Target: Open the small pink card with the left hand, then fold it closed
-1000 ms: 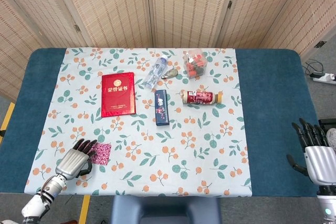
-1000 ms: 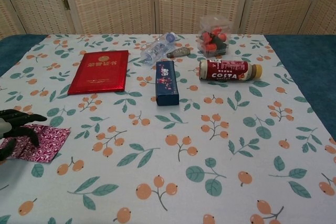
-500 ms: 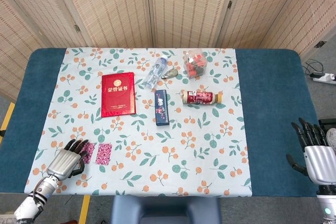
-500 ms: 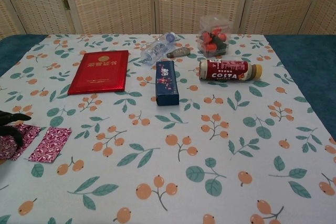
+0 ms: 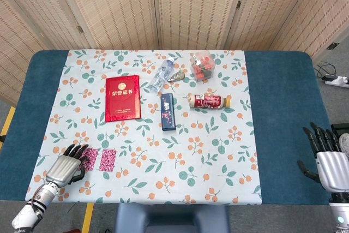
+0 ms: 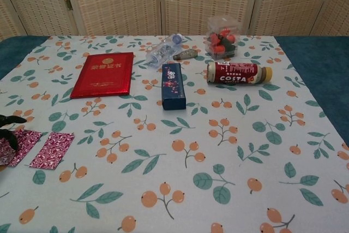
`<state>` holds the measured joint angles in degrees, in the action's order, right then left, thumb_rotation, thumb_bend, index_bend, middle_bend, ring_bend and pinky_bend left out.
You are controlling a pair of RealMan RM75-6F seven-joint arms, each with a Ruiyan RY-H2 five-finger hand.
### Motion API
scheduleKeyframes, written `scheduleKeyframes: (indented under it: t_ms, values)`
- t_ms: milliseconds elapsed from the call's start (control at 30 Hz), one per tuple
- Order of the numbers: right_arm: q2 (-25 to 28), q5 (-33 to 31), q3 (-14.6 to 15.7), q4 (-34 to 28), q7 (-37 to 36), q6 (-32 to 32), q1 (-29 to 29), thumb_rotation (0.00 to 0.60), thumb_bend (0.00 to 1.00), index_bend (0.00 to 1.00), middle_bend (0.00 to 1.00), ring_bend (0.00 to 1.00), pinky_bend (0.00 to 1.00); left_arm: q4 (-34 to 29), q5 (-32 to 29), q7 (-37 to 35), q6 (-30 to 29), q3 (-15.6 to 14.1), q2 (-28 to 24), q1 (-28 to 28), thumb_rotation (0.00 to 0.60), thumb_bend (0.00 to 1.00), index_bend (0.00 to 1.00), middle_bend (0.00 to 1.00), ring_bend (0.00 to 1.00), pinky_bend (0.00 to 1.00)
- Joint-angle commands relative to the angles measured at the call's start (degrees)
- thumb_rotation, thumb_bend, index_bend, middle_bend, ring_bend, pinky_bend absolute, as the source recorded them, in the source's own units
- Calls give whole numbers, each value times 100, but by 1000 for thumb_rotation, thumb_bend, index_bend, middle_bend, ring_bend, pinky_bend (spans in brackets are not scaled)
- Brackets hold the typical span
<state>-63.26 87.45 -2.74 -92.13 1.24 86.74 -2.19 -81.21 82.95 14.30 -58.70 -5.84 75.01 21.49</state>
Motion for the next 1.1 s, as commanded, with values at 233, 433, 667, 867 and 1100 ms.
scheduleKeyframes:
  t_ms: [233,433,667,867,1100]
  values:
    - [-1,4,-3,14,-22,3,0,600,323,0,0,0,0,60,-189,32,-3,34,-67,-78,47,817,302,0,0,0]
    - [-4,-1,-6,22,-31,-7,-5,600,323,0,0,0,0,132,-307,41,8,41,-130,-136,48,817,302,0,0,0]
    - [-3,17,-7,9,-20,17,1,600,323,0,0,0,0,119,-362,-8,-47,75,-204,-190,66,817,306,0,0,0]
    - [-18,21,7,20,-26,-7,-4,600,323,0,0,0,0,-46,-72,-23,-178,32,-171,-175,63,817,305,0,0,0]
    - [-5,2,13,33,-58,11,22,600,322,0,0,0,0,-62,-75,110,-41,68,-36,-80,60,817,300,0,0,0]
